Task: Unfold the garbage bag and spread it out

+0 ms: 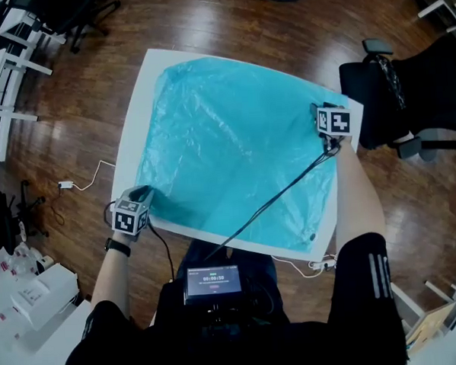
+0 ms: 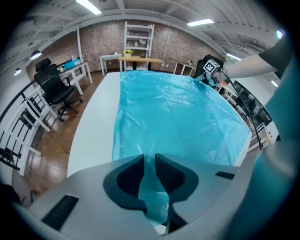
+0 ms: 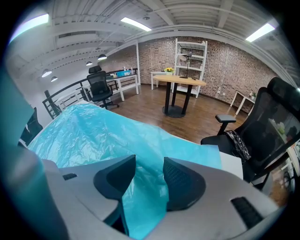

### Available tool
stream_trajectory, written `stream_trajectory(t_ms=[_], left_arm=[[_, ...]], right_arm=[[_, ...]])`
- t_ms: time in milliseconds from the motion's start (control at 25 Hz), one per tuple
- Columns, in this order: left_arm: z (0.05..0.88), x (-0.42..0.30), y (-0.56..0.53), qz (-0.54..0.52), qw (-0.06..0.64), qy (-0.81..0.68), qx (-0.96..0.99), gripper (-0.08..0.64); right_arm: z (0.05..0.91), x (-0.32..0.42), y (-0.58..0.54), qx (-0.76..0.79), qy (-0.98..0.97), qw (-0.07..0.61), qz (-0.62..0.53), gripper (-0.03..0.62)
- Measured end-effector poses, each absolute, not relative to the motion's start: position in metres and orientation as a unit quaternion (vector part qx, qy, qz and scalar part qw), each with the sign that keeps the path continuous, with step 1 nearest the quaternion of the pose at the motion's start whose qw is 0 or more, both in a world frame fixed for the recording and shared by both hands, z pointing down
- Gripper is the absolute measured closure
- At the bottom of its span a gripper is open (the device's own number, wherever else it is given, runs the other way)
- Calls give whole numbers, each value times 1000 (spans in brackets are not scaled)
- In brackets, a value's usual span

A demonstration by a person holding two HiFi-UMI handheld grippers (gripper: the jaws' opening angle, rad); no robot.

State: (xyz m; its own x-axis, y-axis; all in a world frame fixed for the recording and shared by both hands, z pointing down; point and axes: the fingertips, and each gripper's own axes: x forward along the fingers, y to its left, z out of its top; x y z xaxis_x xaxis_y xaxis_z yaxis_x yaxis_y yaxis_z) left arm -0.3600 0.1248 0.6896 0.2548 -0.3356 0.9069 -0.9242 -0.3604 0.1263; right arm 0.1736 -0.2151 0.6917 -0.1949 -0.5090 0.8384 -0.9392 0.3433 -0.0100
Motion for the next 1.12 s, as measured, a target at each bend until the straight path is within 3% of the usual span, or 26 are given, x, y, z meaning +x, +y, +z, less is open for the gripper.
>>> stream_trajectory(t_ms=[960,1120], left_arm=[[689,-391,145,447,370,-436,688,480],[687,-389,143,444,368,-436,691,480]], right_arm=[[690,169,-221,510,-715,387,280,364],[687,170,-223,508,-717,411,245,365]])
